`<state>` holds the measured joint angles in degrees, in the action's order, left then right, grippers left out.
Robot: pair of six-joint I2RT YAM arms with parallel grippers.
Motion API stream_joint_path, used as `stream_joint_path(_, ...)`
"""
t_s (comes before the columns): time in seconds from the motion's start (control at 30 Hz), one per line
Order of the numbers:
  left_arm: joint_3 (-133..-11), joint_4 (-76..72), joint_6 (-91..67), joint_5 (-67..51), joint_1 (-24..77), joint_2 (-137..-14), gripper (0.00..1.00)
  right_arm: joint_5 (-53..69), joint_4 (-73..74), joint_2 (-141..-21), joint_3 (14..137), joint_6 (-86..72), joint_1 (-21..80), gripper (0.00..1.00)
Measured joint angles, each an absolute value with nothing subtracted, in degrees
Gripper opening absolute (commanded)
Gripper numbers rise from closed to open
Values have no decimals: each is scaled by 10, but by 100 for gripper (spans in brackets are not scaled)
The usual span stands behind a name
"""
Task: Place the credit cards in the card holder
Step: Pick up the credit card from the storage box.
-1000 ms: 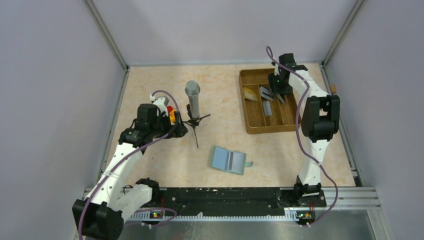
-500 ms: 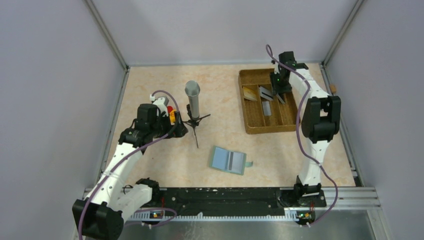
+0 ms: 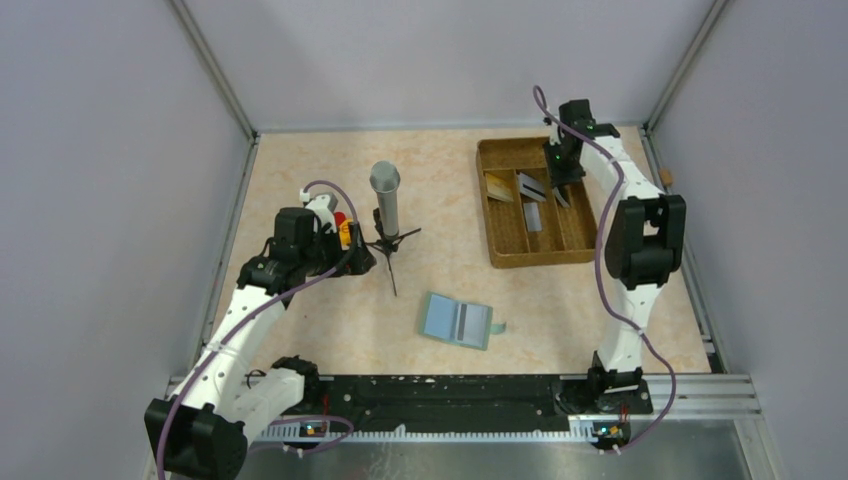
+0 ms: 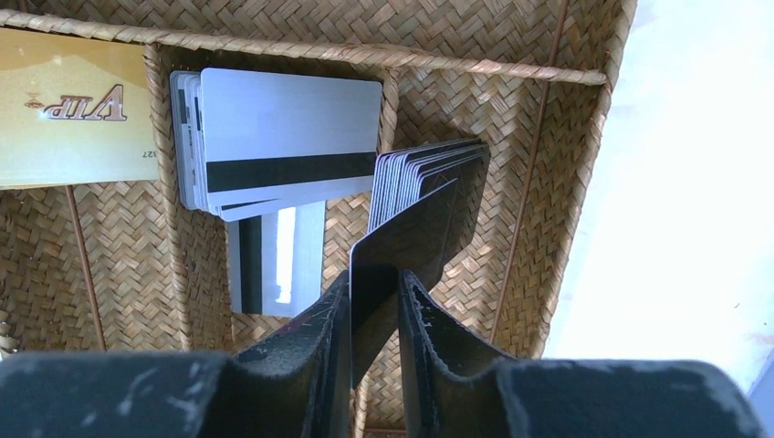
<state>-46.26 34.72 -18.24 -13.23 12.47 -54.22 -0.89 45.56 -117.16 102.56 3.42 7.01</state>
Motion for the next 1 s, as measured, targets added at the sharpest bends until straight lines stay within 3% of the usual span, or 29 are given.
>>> stream_joint_path(0.33,-463,347,-182,-133,125,-542,98,-60,464,-1144,1032,32,82,0)
stream_joint_path(0.7,-458,346,-179,-142,125,-535,89,-126,456,-992,1021,-3,153,0)
stream_joint_path(0.87,-404,328,-226,-151,142,-483,87,-52,415,-848,903,-57,193,0)
stream_joint_path(1.0,-333,288,-293,-158,191,-437,87,86,370,-749,759,-110,209,0)
